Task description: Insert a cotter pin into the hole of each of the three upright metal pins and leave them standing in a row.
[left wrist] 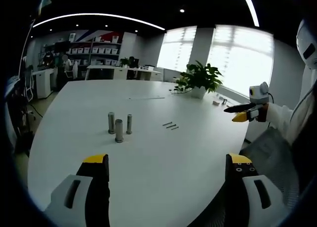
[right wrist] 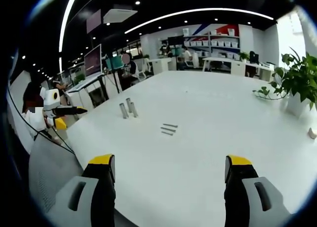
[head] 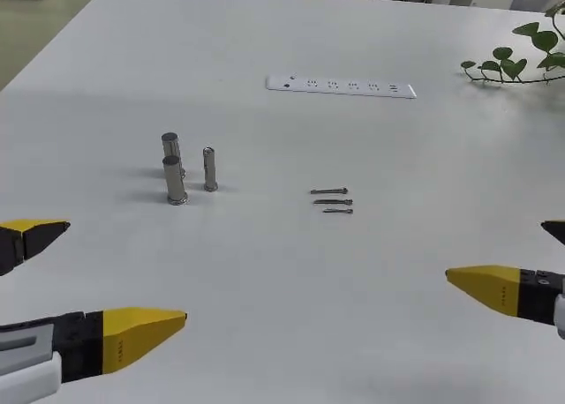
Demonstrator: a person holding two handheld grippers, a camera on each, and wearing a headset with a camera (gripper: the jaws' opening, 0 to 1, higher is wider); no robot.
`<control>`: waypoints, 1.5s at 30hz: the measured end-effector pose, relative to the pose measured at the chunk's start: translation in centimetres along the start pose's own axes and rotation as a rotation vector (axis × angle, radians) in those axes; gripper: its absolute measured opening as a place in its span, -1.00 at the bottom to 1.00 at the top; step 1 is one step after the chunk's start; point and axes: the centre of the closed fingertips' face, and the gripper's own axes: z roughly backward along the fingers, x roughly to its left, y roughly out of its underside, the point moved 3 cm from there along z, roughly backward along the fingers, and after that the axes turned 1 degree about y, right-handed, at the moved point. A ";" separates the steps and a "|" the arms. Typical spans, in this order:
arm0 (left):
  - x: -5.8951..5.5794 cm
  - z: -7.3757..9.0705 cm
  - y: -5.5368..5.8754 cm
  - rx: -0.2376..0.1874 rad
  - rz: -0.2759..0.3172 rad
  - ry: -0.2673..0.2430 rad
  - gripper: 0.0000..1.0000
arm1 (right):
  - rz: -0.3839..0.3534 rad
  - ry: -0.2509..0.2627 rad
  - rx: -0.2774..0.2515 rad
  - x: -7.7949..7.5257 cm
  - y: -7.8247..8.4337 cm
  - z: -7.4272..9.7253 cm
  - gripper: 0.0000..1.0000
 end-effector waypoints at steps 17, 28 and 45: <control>0.2 0.3 -0.2 -0.002 -0.001 -0.006 0.94 | 0.010 -0.006 0.007 0.2 -0.2 -0.1 0.80; 0.8 0.3 -0.1 0.000 0.005 -0.014 0.94 | 0.009 -0.002 0.005 0.0 -0.3 0.0 0.80; 2.1 0.2 0.3 0.037 0.002 -0.039 0.94 | 0.013 0.000 0.014 -0.4 -0.6 -0.2 0.80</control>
